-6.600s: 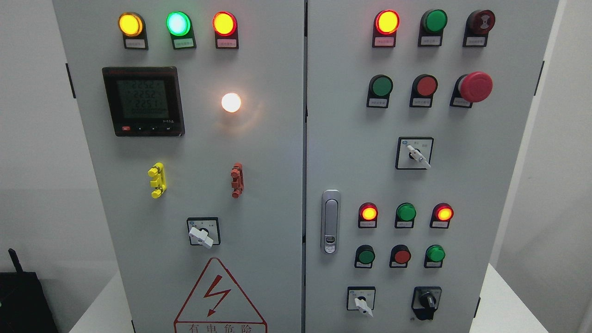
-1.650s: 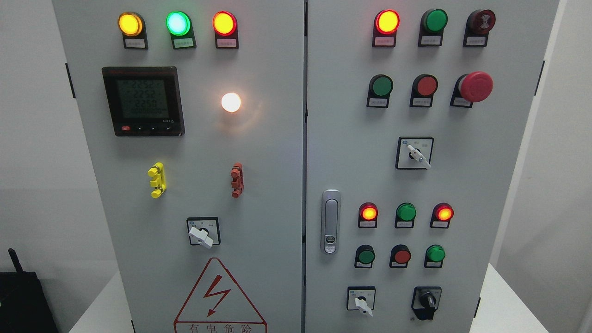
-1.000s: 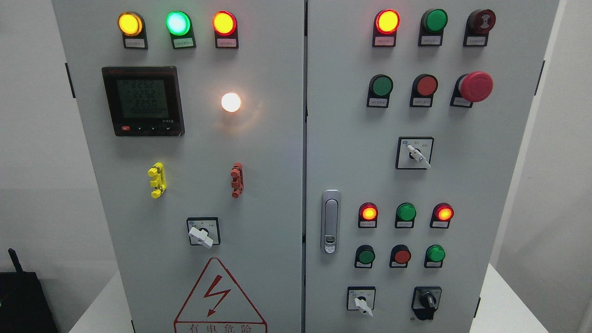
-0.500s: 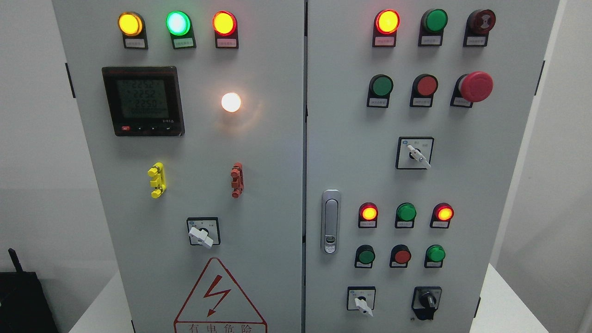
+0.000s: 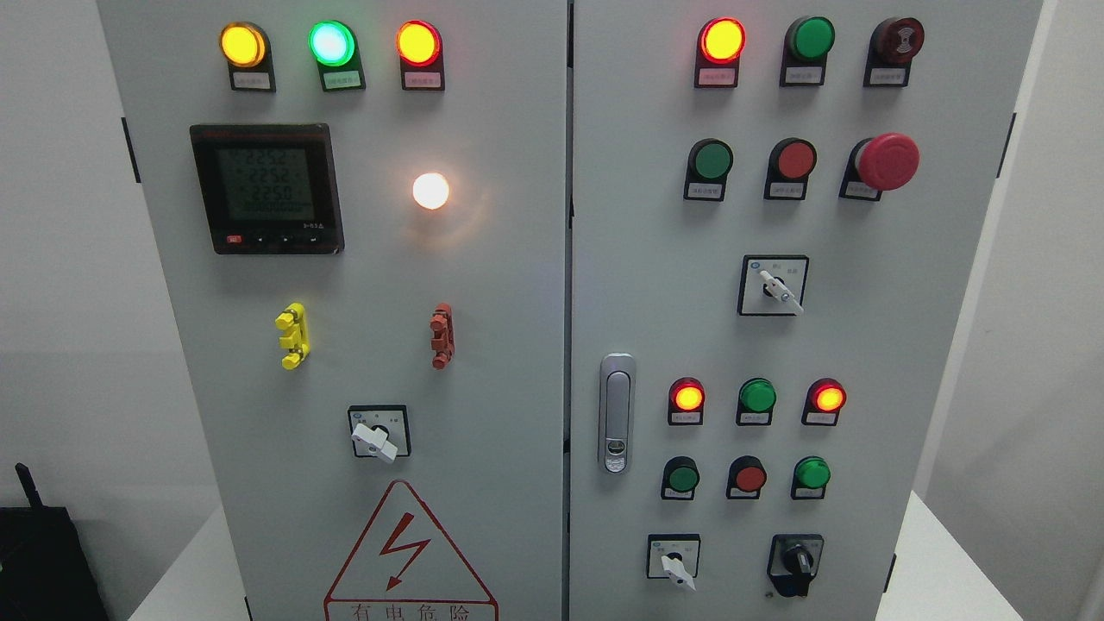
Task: Trip black knob to open circuit
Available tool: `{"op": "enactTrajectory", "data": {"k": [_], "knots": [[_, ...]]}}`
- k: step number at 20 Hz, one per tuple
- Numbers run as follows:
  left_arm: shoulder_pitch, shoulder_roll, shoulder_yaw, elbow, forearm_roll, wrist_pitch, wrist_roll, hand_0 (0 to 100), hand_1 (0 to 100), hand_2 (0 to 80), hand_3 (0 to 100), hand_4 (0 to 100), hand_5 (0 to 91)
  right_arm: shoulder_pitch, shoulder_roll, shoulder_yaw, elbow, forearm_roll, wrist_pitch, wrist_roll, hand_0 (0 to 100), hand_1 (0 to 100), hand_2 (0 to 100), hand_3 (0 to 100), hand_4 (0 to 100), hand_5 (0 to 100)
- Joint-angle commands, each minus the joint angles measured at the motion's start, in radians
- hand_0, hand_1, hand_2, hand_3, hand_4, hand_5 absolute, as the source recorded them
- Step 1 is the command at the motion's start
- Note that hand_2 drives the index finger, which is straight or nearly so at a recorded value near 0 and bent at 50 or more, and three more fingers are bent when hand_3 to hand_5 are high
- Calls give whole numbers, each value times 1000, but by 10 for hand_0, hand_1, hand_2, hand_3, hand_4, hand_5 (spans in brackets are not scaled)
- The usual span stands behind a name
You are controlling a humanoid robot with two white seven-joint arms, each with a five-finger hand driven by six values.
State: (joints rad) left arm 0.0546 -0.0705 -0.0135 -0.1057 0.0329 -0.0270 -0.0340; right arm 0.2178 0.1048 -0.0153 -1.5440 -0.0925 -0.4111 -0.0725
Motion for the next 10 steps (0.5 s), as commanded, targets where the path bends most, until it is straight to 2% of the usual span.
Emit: {"op": "enactTrajectory", "data": {"k": [1,5,10], "knots": [[-2,-2,1,0,2,-2,0,120,389,0,0,0,0,-12,-2,3,-39,-3,1,2,172,194,0,1000,991,997],[-4,0,1,0,2,-2,0,120,389,0,0,0,0,-34,-4,3,-64,-3,38,4,143,115,0,1000,1000,1000],[-2,-2,1,0,2,-2,0,120,389,0,0,0,0,-64,-4,5,-65,-3,55,4,97,100,0,1000,1000,1000]]}}
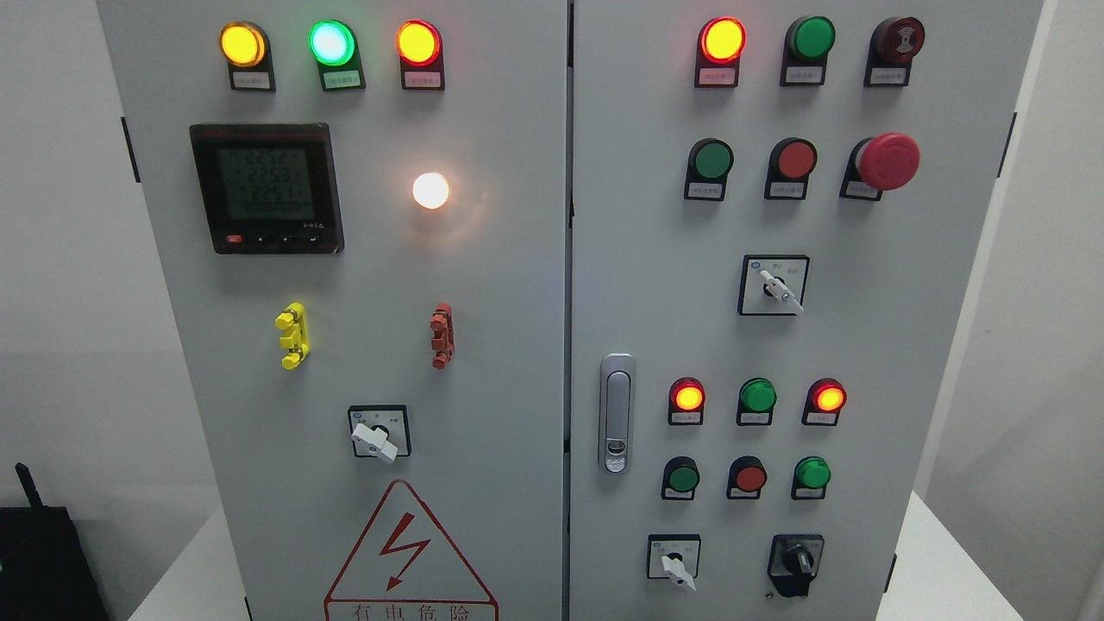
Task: Trip black knob to open circuit
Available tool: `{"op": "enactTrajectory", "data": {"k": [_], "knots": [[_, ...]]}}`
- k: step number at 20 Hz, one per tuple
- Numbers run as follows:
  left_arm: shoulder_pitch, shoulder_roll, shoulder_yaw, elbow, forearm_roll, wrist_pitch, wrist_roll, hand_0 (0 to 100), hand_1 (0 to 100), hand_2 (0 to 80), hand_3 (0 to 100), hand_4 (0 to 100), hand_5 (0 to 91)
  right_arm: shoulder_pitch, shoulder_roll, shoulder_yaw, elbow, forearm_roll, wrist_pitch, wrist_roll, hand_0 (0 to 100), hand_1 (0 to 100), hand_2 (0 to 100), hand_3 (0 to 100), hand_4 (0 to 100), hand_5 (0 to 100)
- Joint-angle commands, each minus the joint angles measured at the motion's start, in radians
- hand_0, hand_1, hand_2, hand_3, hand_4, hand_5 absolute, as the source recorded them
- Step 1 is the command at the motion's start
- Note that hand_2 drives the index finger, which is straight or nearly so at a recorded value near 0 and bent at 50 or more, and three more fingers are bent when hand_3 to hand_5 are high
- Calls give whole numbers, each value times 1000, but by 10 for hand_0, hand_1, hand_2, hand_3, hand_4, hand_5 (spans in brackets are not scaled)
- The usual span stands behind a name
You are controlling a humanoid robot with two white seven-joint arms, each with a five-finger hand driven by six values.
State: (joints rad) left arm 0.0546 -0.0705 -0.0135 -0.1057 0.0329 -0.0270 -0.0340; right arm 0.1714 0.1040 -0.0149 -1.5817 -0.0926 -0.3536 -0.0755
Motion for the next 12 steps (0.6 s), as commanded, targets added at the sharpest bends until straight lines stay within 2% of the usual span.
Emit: {"op": "enactTrajectory", "data": {"k": [1,12], "knots": [[-2,0,1,0,2,-2,0,120,389,0,0,0,0,-26,-3,4,-27,-3,7,8,86,102,0,1000,1000,1000],[-2,-2,1,0,2,-2,0,120,389,0,0,0,0,-88,-6,0,-29,-3,50,10,66,99,0,1000,1000,1000]]}}
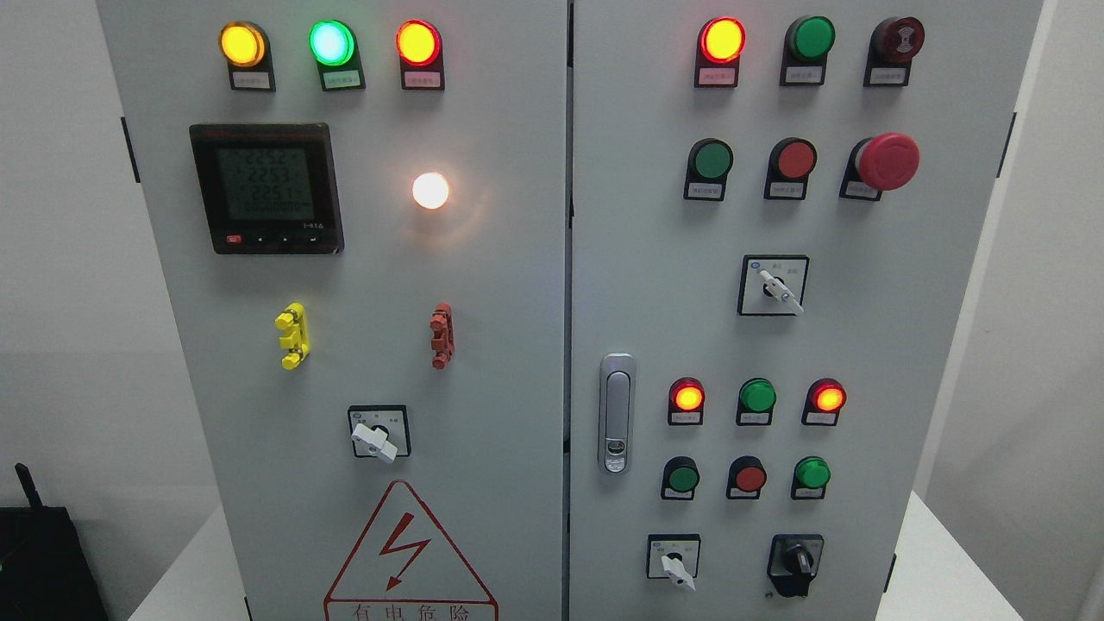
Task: Trip black knob to open circuit
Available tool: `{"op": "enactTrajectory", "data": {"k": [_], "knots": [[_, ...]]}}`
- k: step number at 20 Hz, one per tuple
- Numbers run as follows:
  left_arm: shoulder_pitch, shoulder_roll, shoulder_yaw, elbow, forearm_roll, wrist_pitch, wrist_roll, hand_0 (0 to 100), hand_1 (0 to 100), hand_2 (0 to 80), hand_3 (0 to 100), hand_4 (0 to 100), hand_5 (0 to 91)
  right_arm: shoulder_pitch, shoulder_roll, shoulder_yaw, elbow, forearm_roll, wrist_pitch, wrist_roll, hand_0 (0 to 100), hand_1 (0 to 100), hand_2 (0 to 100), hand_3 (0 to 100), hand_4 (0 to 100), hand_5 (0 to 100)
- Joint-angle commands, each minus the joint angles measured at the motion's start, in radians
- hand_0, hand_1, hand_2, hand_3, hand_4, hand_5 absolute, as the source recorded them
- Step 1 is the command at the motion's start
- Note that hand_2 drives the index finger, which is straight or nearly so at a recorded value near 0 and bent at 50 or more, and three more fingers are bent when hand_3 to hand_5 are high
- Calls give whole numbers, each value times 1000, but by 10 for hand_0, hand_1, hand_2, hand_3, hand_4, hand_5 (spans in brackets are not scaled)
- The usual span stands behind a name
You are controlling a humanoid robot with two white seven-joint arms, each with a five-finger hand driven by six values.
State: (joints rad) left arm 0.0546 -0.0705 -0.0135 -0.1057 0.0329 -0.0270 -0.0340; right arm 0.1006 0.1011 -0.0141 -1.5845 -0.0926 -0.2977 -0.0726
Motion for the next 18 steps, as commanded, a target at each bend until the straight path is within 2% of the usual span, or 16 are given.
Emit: {"op": "enactTrajectory", "data": {"k": [1,18], "knots": [[-2,-2,1,0,2,-2,0,120,389,0,0,0,0,-19,-3,-3,-28,-3,-6,7,65,97,0,1000,1000,1000],[-2,0,1,0,2,-2,0,120,389,0,0,0,0,-48,-12,2,-103,-3,45,7,62,94,0,1000,1000,1000]]}}
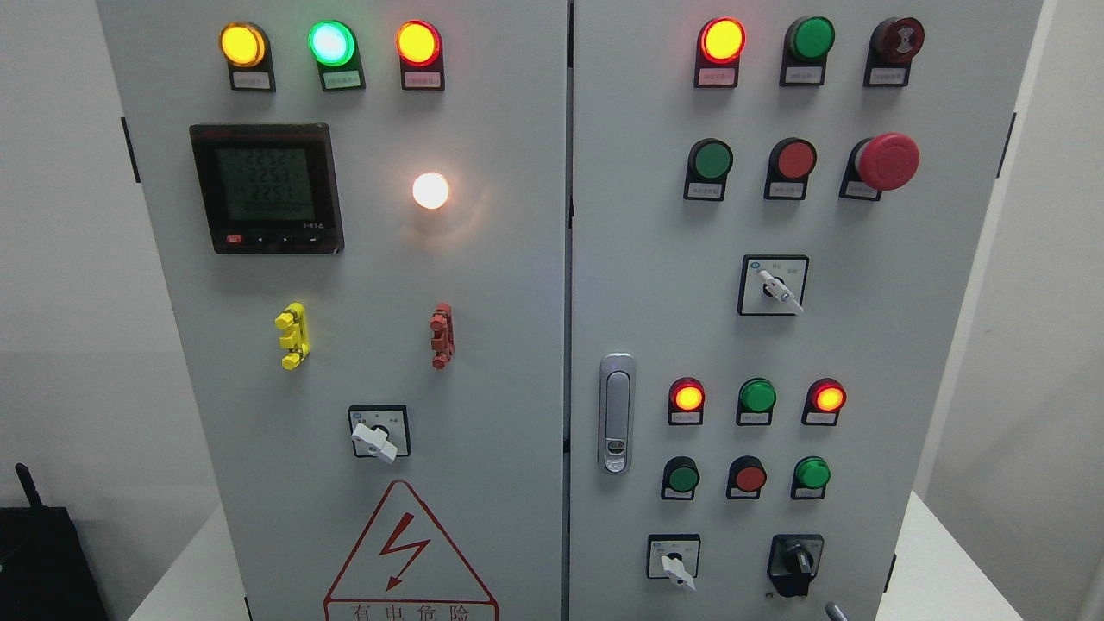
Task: Trip black knob to open circuit
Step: 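Raise the right hand up to the black rotary knob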
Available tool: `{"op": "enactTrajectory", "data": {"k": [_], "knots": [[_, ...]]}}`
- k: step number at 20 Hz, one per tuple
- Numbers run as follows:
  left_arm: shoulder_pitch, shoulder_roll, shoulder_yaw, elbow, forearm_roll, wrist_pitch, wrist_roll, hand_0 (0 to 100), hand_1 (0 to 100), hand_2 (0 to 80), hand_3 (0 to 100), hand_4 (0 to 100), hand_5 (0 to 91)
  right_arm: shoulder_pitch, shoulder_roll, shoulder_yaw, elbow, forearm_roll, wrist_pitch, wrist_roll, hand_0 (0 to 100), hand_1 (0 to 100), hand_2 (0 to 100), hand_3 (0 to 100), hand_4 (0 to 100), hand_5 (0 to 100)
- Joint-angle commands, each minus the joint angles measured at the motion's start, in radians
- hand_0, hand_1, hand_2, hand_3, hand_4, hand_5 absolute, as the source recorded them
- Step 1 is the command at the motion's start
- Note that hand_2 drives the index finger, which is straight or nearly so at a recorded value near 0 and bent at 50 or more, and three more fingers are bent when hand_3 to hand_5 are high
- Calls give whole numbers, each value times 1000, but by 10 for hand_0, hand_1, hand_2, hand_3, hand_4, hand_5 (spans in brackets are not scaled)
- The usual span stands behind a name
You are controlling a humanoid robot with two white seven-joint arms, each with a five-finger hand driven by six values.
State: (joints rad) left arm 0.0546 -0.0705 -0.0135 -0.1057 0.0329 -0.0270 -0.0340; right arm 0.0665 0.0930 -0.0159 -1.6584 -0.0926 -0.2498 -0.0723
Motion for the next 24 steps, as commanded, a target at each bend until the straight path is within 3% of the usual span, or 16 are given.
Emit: {"op": "enactTrajectory", "data": {"k": [1,24], "knots": [[-2,-2,1,0,2,-2,0,120,389,0,0,0,0,-14,-4,5,-32,-3,-3,6,62,95,0,1000,1000,1000],[-4,0,1,0,2,-2,0,120,389,0,0,0,0,-30,-4,44,-47,4,-2,3,60,107,0,1000,1000,1000]]}}
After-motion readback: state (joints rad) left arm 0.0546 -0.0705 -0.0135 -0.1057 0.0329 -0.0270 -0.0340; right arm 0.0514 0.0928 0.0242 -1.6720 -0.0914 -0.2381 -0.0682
